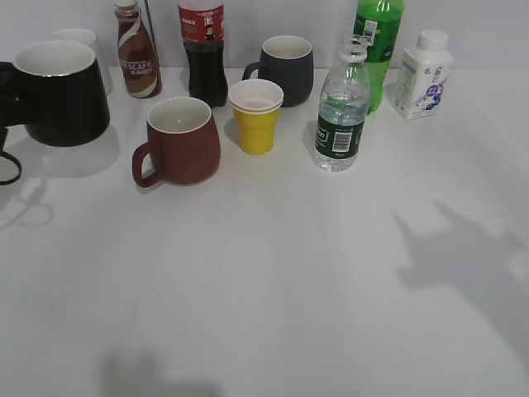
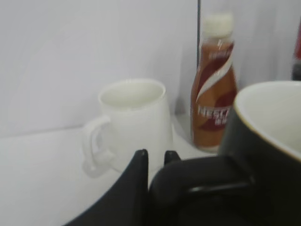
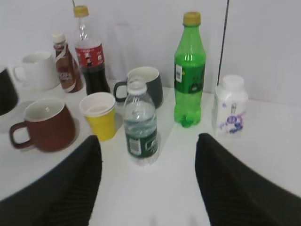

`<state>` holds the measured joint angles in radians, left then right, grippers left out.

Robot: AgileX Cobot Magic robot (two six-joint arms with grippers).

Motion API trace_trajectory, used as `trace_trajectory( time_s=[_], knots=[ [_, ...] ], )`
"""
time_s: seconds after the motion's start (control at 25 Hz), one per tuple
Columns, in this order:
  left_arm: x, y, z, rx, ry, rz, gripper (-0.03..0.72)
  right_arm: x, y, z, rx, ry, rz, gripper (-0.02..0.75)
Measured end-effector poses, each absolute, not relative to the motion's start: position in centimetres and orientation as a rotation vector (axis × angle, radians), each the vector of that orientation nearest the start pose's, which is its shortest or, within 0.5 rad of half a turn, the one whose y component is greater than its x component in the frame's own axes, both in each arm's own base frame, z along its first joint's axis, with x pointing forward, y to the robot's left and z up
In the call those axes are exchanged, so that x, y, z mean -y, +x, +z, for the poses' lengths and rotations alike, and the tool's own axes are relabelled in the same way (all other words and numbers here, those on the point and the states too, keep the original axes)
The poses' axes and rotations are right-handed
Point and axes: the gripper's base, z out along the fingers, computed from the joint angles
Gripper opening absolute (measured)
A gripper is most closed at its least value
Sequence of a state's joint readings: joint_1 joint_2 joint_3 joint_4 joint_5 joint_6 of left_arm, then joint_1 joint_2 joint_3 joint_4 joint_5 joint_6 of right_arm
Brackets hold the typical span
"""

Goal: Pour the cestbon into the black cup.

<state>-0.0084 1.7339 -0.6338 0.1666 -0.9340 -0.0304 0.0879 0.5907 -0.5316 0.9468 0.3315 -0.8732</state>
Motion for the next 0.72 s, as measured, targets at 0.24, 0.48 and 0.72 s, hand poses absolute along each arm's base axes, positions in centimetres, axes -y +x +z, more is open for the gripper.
trace_trajectory(
  time_s=[0.24, 0.48, 0.72],
  knots=[
    [1.5, 29.7, 20.2, -1.633, 0.170, -0.060, 0.064, -5.1, 19.7, 29.8, -1.821, -0.336, 0.312, 0.472],
    [1.5, 28.4, 21.0, -1.617, 0.172, -0.057, 0.063, -7.0, 23.4, 25.8, -1.942, -0.444, 0.471, 0.453],
    [1.5, 28.3, 21.5, -1.598, 0.175, -0.056, 0.063, -7.3, 24.3, 23.8, -2.121, -0.468, 0.454, 0.440]
  ],
)
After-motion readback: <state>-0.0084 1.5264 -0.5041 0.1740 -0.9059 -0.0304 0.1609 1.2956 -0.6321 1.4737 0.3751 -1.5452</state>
